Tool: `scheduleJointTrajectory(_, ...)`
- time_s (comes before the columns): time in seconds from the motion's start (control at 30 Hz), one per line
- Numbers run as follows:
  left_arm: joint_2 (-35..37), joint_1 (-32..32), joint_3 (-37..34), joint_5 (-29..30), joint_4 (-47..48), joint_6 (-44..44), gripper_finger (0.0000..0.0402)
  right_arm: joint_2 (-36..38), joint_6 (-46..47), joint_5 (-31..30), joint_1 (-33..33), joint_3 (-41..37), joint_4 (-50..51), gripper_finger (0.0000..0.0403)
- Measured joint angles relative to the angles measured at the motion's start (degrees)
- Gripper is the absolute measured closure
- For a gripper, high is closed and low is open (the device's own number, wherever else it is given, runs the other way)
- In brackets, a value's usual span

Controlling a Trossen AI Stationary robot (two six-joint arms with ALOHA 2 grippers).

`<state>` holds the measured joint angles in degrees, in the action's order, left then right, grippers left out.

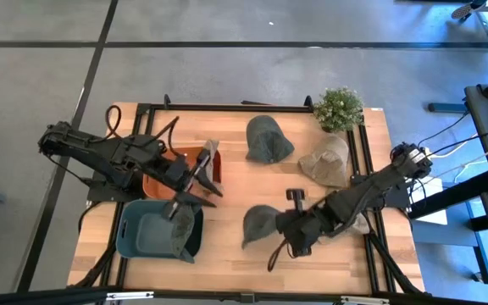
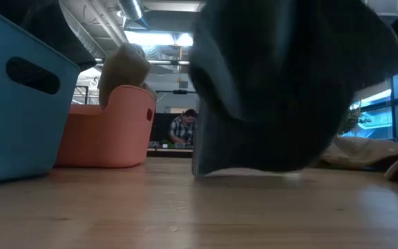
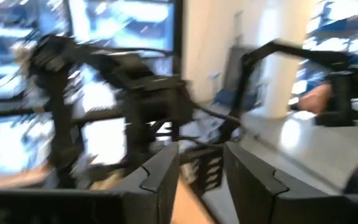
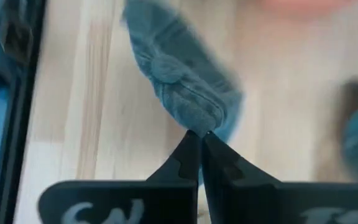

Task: Pick & Place hat
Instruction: Put the bottom gray cap into the blue bin

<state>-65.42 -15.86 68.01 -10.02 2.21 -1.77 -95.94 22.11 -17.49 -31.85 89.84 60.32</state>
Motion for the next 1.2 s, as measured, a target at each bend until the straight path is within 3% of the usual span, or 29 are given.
scheduleJointTrajectory(0.27, -0.3, -3.4, 0.0, 0.1, -4.9, 1.9, 0.0278, 0.0, -8.8, -2.4, 4.5, 15.5, 1.5, 0.0397)
scheduleJointTrajectory(0.43, -1.2, -4.1, 0.1, 7.0, -1.3, 3.5, 0.0277, 0.1, -12.2, -4.6, 6.6, 20.9, -2.1, 0.0397)
scheduleJointTrajectory(0.6, -2.9, -4.0, 0.5, 14.8, 2.3, 9.9, 0.0277, 0.1, -12.1, -4.9, 8.8, 21.8, -5.9, 0.0397)
scheduleJointTrajectory(1.2, -4.7, -3.2, 0.7, 19.5, 8.4, 15.2, 0.0262, -3.5, -10.4, -4.3, 10.7, 21.8, -11.8, 0.0398)
